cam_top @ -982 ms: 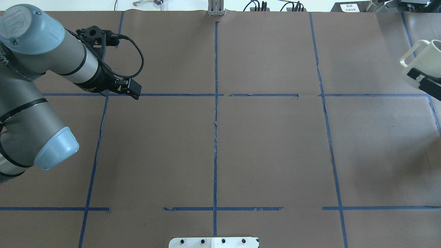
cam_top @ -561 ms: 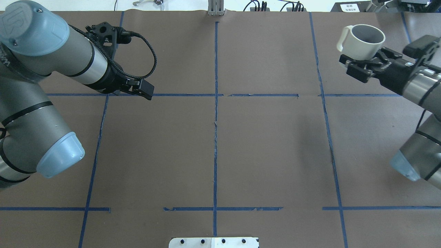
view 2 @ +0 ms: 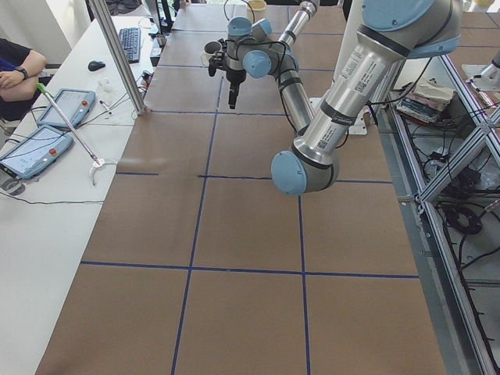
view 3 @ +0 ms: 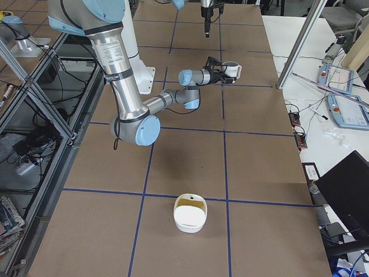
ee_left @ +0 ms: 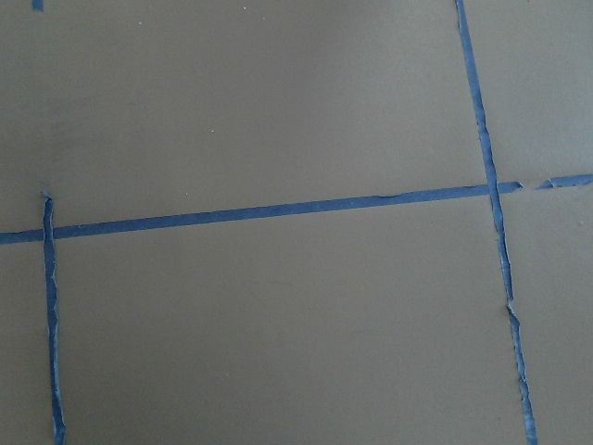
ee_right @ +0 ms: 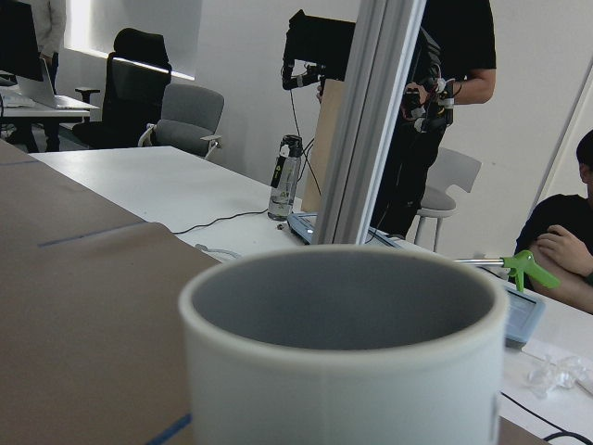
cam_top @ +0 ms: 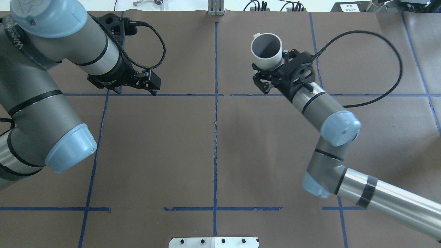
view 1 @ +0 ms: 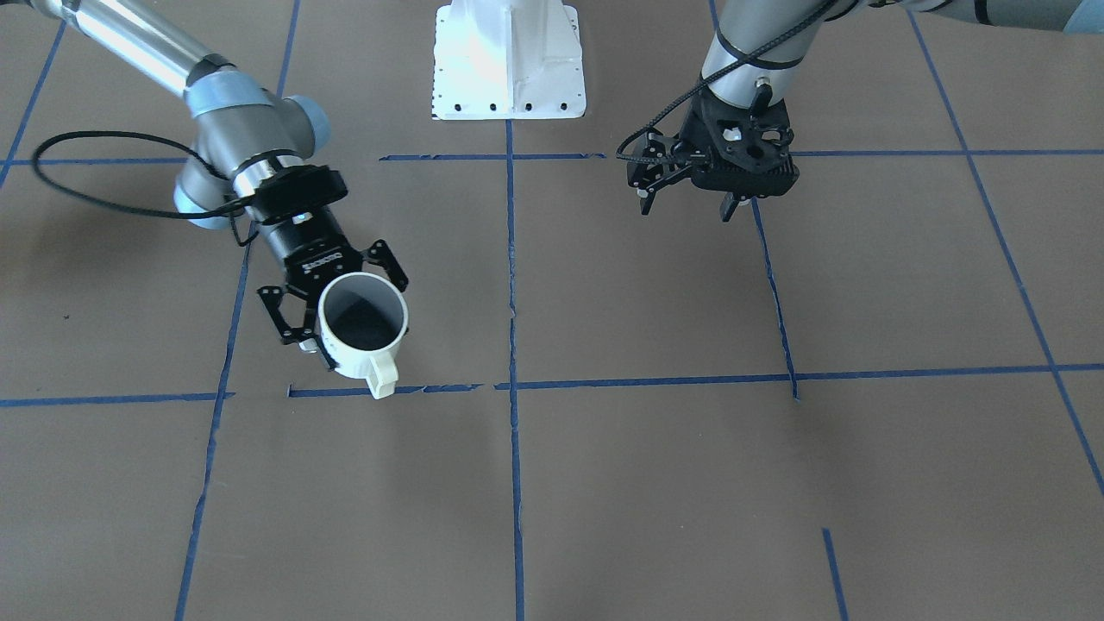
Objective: Left arm hands cup to right arm to dump lemon
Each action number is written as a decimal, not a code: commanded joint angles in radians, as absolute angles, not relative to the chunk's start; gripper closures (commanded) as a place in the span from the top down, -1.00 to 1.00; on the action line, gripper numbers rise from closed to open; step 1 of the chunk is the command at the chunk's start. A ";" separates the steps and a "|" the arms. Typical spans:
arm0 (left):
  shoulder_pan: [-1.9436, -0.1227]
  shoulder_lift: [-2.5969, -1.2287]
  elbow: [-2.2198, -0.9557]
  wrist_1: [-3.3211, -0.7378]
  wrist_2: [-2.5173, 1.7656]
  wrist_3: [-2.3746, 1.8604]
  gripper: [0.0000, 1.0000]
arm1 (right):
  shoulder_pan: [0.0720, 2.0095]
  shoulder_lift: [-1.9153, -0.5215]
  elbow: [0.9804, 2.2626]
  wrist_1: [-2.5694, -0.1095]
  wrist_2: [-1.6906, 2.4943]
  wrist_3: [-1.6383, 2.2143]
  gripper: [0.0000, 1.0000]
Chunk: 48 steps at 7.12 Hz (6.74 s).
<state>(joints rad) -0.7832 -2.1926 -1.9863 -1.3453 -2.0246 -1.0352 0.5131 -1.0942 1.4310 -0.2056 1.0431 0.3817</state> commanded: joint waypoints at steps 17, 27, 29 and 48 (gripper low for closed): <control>-0.736 -2.468 -1.678 -1.425 -2.026 -1.474 0.14 | 0.304 -0.848 1.259 -0.210 0.721 0.374 -0.48; -0.781 -2.450 -1.591 -1.488 -2.022 -1.346 -1.00 | 0.295 -0.856 1.261 -0.209 0.727 0.376 1.00; -0.875 -2.454 -1.545 -1.534 -2.032 -1.288 -1.00 | 0.290 -0.854 1.267 -0.209 0.719 0.373 1.00; -1.112 -1.578 -1.694 -1.908 -2.180 -0.604 -1.00 | 1.331 -1.328 1.851 -1.712 2.272 -0.073 1.00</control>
<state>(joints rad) -1.1163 -1.5744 -1.7462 -1.8635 -2.1798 -0.5987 1.3193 -1.2771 1.8347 -1.7132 2.2706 -0.0385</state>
